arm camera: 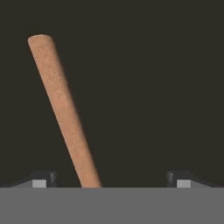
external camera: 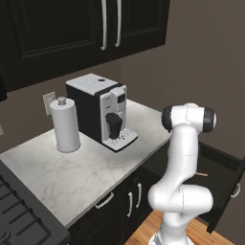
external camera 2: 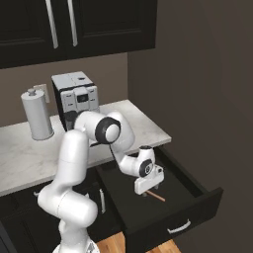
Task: Take a straw from the drawer in front and place it inside the glass cup on the dining counter.
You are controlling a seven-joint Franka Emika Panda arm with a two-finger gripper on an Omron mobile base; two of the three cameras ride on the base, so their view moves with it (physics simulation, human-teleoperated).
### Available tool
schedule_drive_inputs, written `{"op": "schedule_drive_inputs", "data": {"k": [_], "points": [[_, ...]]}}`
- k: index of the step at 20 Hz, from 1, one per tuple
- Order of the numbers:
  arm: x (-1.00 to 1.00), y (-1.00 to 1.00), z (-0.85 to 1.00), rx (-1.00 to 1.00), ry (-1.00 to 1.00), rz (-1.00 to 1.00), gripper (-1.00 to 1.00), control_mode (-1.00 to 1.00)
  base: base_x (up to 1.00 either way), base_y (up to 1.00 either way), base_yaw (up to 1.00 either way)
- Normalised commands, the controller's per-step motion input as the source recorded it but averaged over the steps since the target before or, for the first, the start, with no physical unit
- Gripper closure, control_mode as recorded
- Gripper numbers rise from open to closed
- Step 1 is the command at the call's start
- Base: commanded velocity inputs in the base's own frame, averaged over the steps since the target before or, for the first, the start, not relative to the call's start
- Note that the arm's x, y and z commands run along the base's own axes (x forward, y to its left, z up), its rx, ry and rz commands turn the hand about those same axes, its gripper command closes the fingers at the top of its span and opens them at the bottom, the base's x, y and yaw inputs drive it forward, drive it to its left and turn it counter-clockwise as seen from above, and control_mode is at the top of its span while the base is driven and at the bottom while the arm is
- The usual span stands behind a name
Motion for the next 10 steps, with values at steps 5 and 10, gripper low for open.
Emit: {"op": "schedule_drive_inputs", "data": {"k": [5,10], "points": [[0.03,0.00,-0.25,0.00,0.00,0.00,-1.00,-1.00,0.00,0.00,0.00],[0.00,0.00,-0.23,0.00,0.00,0.00,1.00,-1.00,0.00,0.00,0.00]]}}
